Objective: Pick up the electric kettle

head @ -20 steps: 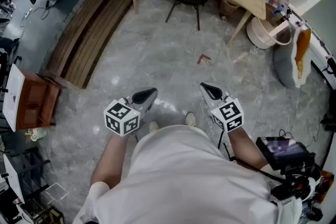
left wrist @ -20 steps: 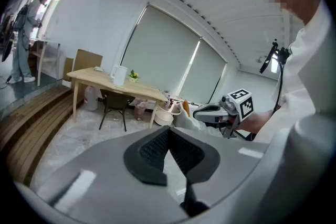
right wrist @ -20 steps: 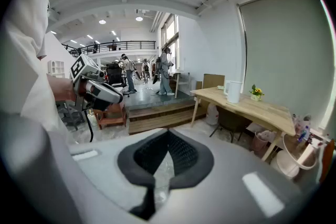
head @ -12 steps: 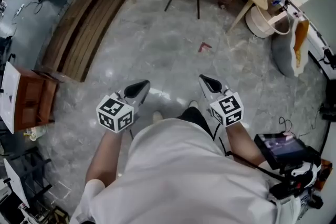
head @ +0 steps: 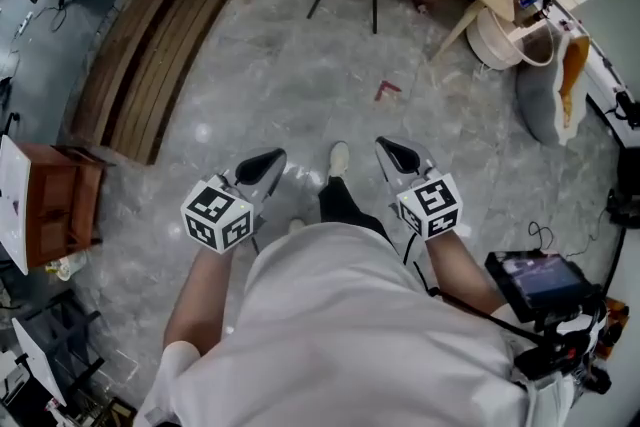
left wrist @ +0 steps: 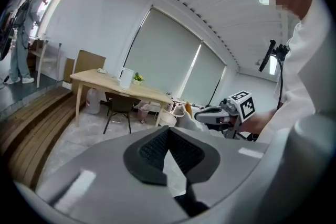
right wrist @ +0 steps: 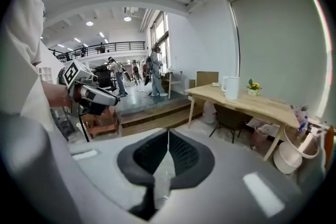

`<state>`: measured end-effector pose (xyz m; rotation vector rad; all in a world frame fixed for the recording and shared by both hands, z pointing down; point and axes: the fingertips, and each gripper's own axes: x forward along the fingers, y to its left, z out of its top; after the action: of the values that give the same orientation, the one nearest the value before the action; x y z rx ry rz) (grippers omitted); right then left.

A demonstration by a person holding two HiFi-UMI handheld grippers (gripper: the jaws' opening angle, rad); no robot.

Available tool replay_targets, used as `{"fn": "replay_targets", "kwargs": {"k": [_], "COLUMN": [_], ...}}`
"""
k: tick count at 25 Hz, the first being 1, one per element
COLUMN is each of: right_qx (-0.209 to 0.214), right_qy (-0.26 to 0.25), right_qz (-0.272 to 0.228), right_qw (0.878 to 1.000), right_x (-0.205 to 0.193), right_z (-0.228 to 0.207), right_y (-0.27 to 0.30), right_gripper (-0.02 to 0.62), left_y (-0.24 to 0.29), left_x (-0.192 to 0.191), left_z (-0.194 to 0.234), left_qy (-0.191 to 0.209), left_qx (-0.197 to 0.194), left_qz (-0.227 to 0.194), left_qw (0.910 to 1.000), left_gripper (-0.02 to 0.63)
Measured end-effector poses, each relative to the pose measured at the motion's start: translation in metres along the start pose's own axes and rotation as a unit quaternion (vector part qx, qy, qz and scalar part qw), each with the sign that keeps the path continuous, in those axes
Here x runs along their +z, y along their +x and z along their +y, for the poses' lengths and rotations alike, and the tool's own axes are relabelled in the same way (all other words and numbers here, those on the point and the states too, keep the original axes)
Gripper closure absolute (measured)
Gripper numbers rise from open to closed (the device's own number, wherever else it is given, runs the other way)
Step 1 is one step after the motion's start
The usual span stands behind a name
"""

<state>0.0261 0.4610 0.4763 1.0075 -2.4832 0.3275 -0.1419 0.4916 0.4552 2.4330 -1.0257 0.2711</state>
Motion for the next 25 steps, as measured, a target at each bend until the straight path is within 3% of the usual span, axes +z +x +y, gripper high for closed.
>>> {"fn": "replay_targets", "kwargs": {"k": [12,17,21,25], "right_qx": [-0.020,-0.048,-0.077,-0.116], "right_qy": [-0.015,0.006,0.027,0.035], "right_qz": [-0.043,-0.033,-0.021,-0.012], "right_qw": [0.999,0.998,0.996,0.993], "right_x": [0.083,0.083,0.082,0.091], "right_z": [-0.196,-0.251,-0.290,-0.331], "right_y": [0.078,0.091,0.110,0.134], "right_gripper": [0.563,0.563,0.561,0.556], "left_y": [0.168,0.227,0.269,0.318], "left_x": [0.147,0.172,0.192,0.225], "left_z": [0.087,0.125,0.165,0.222], "left_qy": [0.017,0.007,0.027,0.011], "left_qx": [0.048,0.063,0.063,0.057], "left_qz": [-0.051,-0.029,-0.014,-0.024], "left_qw": [0.9974,0.9976,0.9975,0.9980], "left_gripper": [0.548,0.524,0.479,0.465]}}
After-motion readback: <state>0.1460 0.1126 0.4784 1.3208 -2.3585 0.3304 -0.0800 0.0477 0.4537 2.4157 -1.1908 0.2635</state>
